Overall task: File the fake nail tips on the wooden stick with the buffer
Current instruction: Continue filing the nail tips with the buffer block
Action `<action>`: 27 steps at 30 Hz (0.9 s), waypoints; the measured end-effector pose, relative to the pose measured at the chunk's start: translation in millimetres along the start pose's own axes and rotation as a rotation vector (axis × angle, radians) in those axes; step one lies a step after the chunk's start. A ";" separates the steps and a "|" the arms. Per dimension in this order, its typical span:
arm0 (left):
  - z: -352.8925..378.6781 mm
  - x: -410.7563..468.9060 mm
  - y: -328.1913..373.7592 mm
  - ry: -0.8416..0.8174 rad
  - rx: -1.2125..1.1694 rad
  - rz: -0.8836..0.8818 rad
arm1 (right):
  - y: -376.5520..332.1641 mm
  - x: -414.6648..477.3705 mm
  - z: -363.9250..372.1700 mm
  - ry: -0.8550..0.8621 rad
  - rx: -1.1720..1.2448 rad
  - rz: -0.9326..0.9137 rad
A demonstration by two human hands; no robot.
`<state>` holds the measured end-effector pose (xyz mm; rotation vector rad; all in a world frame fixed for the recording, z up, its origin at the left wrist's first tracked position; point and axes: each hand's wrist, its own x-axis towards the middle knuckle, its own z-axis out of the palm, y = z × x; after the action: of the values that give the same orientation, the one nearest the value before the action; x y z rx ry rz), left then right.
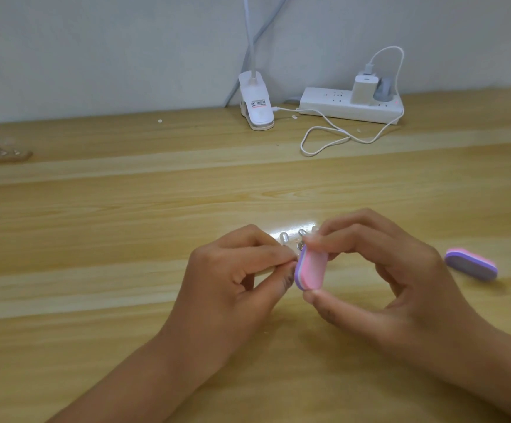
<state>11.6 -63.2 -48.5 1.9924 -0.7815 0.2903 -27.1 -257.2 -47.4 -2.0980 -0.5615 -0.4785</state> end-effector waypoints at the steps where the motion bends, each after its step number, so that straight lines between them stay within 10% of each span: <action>1: -0.2 0.4 0.7 0.003 -0.007 -0.005 | 0.0 0.0 -0.1 0.000 -0.018 -0.012; 27: -1.2 0.4 2.0 -0.047 -0.540 -0.366 | -2.2 -0.2 -4.3 0.055 -0.132 -0.075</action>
<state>10.7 -63.0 -46.3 1.5867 -0.4461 -0.1708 -29.1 -259.8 -43.8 -2.1871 -0.5926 -0.6292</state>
